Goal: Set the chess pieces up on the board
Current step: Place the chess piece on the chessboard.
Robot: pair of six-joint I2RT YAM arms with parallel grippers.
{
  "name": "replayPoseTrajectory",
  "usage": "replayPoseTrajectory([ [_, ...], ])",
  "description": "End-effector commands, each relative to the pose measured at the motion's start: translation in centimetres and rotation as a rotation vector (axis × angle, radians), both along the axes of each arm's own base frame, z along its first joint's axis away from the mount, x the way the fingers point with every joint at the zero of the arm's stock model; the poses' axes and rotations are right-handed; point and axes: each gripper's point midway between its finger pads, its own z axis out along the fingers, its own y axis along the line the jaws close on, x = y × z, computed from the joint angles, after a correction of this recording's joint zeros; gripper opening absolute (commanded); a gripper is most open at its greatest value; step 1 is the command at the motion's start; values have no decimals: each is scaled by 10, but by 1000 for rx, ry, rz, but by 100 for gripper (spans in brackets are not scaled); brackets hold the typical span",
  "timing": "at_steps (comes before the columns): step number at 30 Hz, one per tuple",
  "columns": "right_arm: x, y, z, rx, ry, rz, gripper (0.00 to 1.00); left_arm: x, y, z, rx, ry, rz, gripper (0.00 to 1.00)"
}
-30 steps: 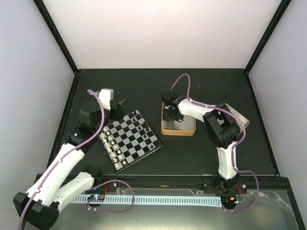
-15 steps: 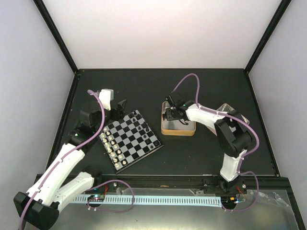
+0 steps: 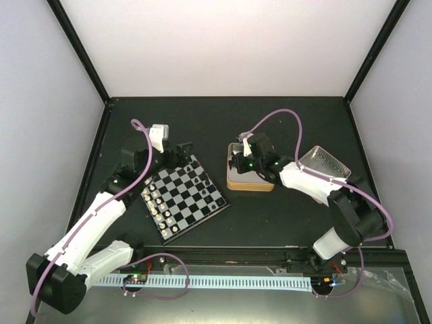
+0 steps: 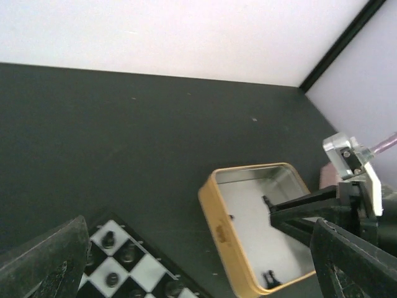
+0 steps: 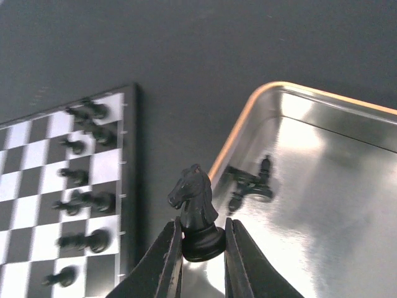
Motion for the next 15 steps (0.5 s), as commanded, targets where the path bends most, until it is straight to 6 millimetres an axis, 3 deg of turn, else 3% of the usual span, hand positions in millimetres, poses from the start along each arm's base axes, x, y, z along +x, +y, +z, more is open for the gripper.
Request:
replayPoseTrajectory([
  [1,-12,29,48,177,-126,164,11,-5,-27,18,-176,12,-130,99],
  [4,-25,37,62,234,-145,248,11,-11,-47,21,-246,48,-244,97],
  [8,-43,48,82,309,-166,353,11,-23,-76,22,-348,178,-416,86],
  [12,-55,55,101,351,-199,418,11,-22,-96,9,-439,371,-471,72],
  [15,-61,58,110,356,-222,441,11,-25,-108,11,-478,420,-520,66],
])
